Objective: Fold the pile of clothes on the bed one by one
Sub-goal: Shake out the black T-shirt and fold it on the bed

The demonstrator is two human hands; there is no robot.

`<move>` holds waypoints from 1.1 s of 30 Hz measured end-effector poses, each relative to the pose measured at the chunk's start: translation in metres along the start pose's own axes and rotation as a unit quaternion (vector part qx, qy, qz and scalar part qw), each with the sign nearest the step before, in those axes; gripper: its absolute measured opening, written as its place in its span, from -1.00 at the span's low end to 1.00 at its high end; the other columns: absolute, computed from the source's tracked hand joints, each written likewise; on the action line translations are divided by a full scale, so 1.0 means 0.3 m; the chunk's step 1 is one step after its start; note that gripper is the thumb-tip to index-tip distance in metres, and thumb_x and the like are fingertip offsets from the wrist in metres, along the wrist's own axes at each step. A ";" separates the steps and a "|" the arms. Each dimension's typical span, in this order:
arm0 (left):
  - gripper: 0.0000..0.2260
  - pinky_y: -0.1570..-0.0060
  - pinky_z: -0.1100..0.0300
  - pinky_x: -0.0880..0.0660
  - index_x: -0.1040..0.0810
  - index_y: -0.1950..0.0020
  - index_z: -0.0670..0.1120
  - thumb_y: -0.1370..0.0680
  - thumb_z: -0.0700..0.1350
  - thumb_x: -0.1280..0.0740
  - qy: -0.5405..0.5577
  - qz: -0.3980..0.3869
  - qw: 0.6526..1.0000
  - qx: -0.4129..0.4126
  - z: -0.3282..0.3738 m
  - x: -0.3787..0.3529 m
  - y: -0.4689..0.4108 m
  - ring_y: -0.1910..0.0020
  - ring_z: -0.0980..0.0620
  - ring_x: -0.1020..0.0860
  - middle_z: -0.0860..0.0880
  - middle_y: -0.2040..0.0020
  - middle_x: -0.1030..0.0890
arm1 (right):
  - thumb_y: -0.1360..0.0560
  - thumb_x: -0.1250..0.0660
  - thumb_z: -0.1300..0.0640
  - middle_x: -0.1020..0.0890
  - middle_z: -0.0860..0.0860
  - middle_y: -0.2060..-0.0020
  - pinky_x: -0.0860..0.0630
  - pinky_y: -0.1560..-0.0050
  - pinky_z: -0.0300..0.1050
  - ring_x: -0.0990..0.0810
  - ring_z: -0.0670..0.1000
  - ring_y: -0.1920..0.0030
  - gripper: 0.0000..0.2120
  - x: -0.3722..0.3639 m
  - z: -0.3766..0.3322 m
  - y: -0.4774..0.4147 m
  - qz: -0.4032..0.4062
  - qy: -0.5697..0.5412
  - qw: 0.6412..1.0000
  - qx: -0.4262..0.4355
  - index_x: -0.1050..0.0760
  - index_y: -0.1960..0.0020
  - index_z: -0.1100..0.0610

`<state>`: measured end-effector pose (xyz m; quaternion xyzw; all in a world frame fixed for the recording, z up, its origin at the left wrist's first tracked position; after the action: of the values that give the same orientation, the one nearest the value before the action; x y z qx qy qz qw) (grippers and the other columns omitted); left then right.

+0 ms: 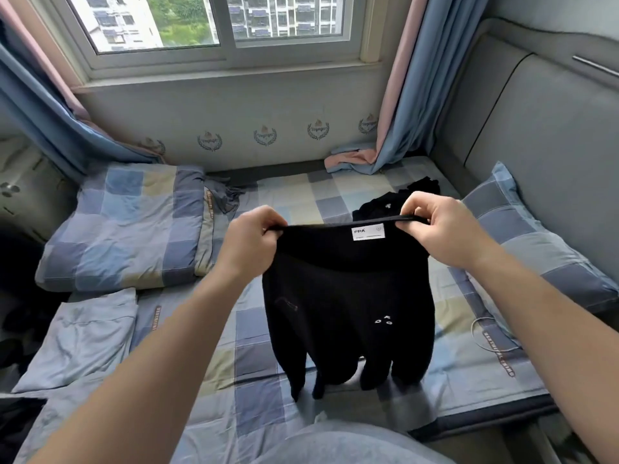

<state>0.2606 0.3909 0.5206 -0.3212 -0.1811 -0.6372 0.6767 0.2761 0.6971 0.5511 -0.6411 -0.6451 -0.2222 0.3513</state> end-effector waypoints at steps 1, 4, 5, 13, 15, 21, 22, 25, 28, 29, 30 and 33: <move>-0.76 0.08 0.22 -0.50 -0.62 0.11 0.00 -0.52 -0.34 -0.32 0.007 0.006 1.000 -0.006 0.002 0.017 -0.013 0.13 0.06 -0.62 0.06 0.17 -0.67 | -0.50 -0.40 0.19 -0.53 -0.11 0.45 -0.40 0.32 -0.09 -0.43 -0.08 0.43 -0.84 0.000 0.000 -0.009 0.016 0.050 0.999 0.009 -0.45 0.17 0.01; -0.81 0.18 0.20 -0.46 -0.59 0.04 -0.06 -0.55 -0.31 -0.25 0.012 0.036 0.999 0.004 0.003 0.068 -0.035 0.19 0.05 -0.57 0.00 0.17 -0.65 | -0.46 -0.34 0.23 -0.51 -0.05 0.36 -0.46 0.28 0.00 -0.47 0.10 0.29 -0.82 -0.018 0.002 -0.048 0.040 0.127 0.991 0.001 -0.35 0.16 0.04; -0.83 0.23 0.19 -0.43 -0.56 0.01 -0.07 -0.57 -0.30 -0.23 0.012 0.045 0.999 0.009 0.002 0.087 -0.037 0.23 0.05 -0.54 -0.02 0.19 -0.63 | -0.46 -0.33 0.23 -0.50 -0.01 0.32 -0.44 0.28 0.00 -0.46 0.13 0.26 -0.82 -0.027 0.007 -0.063 0.040 0.124 0.991 -0.013 -0.34 0.17 0.05; -0.91 0.40 0.28 -0.28 -0.41 0.11 -0.19 -0.56 -0.30 -0.15 -0.019 0.083 0.996 -0.006 -0.046 0.287 -0.067 0.37 0.07 -0.36 -0.07 0.34 -0.45 | -0.55 -0.28 0.22 -0.63 -0.05 0.28 -0.44 0.16 -0.12 -0.58 0.01 0.19 -0.81 -0.117 -0.110 -0.175 -0.024 -0.019 0.999 -0.035 -0.56 0.18 0.02; -0.88 0.39 0.23 -0.23 -0.38 0.20 -0.18 -0.53 -0.29 -0.16 -0.014 0.069 0.997 -0.013 -0.076 0.341 -0.081 0.39 0.07 -0.31 -0.05 0.38 -0.39 | -0.61 -0.25 0.22 -0.63 -0.10 0.29 -0.47 0.11 -0.15 -0.58 -0.06 0.20 -0.77 -0.143 -0.163 -0.195 -0.057 -0.155 0.985 -0.057 -0.62 0.14 0.04; -0.80 0.38 0.12 -0.14 -0.24 0.30 -0.21 -0.49 -0.17 -0.16 0.040 0.039 0.998 0.002 -0.167 0.491 -0.115 0.42 0.09 -0.19 0.02 0.42 -0.23 | -0.68 -0.18 0.20 -0.72 -0.04 0.09 -0.57 0.05 -0.29 -0.69 -0.12 0.08 -0.76 -0.222 -0.329 -0.242 -0.071 -0.292 0.950 -0.086 -0.62 -0.05 0.05; -0.79 0.40 0.15 -0.14 -0.25 0.29 -0.22 -0.53 -0.21 -0.17 0.056 0.041 0.997 0.013 -0.181 0.492 -0.119 0.43 0.10 -0.19 0.02 0.42 -0.23 | -0.68 -0.17 0.20 -0.72 -0.02 0.08 -0.58 0.03 -0.29 -0.69 -0.11 0.06 -0.77 -0.232 -0.340 -0.244 -0.065 -0.287 0.952 -0.085 -0.62 -0.07 0.09; -0.75 0.47 0.26 -0.18 -0.25 0.31 -0.13 -0.57 -0.28 -0.16 0.062 0.061 0.996 0.026 -0.223 0.555 -0.128 0.46 0.12 -0.21 0.00 0.41 -0.26 | -0.64 -0.19 0.22 -0.67 0.09 0.16 -0.55 0.03 -0.10 -0.63 0.00 0.13 -0.79 -0.269 -0.413 -0.263 -0.032 -0.195 0.978 -0.073 -0.60 -0.01 0.22; -0.78 0.43 0.25 -0.23 -0.31 0.28 -0.16 -0.57 -0.25 -0.17 0.028 0.104 0.994 0.029 -0.262 0.625 -0.130 0.40 0.05 -0.28 -0.02 0.40 -0.34 | -0.56 -0.20 0.27 -0.58 0.01 0.29 -0.41 0.25 -0.15 -0.50 -0.01 0.28 -0.83 -0.283 -0.483 -0.280 -0.017 -0.003 0.999 -0.029 -0.55 0.11 0.17; -0.80 0.39 0.19 -0.27 -0.34 0.25 -0.19 -0.58 -0.23 -0.18 0.009 0.111 0.993 0.031 -0.277 0.644 -0.128 0.39 0.02 -0.31 -0.04 0.39 -0.37 | -0.54 -0.20 0.28 -0.59 0.00 0.27 -0.40 0.25 -0.14 -0.52 0.00 0.24 -0.84 -0.284 -0.506 -0.280 -0.021 0.066 0.997 -0.014 -0.54 0.12 0.14; -0.82 0.37 0.13 -0.30 -0.35 0.22 -0.21 -0.58 -0.21 -0.19 -0.011 0.112 0.993 0.034 -0.296 0.659 -0.126 0.38 0.00 -0.33 -0.06 0.38 -0.40 | -0.52 -0.21 0.28 -0.59 0.01 0.25 -0.40 0.23 -0.13 -0.54 0.04 0.21 -0.84 -0.285 -0.522 -0.281 -0.024 0.123 0.992 -0.001 -0.53 0.12 0.11; -0.83 0.36 0.08 -0.32 -0.34 0.21 -0.16 -0.57 -0.16 -0.22 -0.073 0.094 0.992 0.051 -0.351 0.682 -0.108 0.37 -0.04 -0.38 -0.09 0.34 -0.46 | -0.51 -0.22 0.25 -0.62 0.04 0.26 -0.48 0.24 -0.07 -0.58 0.12 0.23 -0.84 -0.300 -0.549 -0.277 -0.004 0.145 0.989 -0.015 -0.51 0.15 0.05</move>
<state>0.2367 0.1690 0.5844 -0.3469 -0.2315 -0.5358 0.7342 0.2161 0.5087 0.6061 -0.6043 -0.5870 -0.3237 0.4307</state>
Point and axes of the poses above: each hand's wrist, its own y-axis away from the middle knuckle, its own x-axis out of the back of the hand, z = x × y, the point moved 4 cm from there along -y, towards the middle knuckle
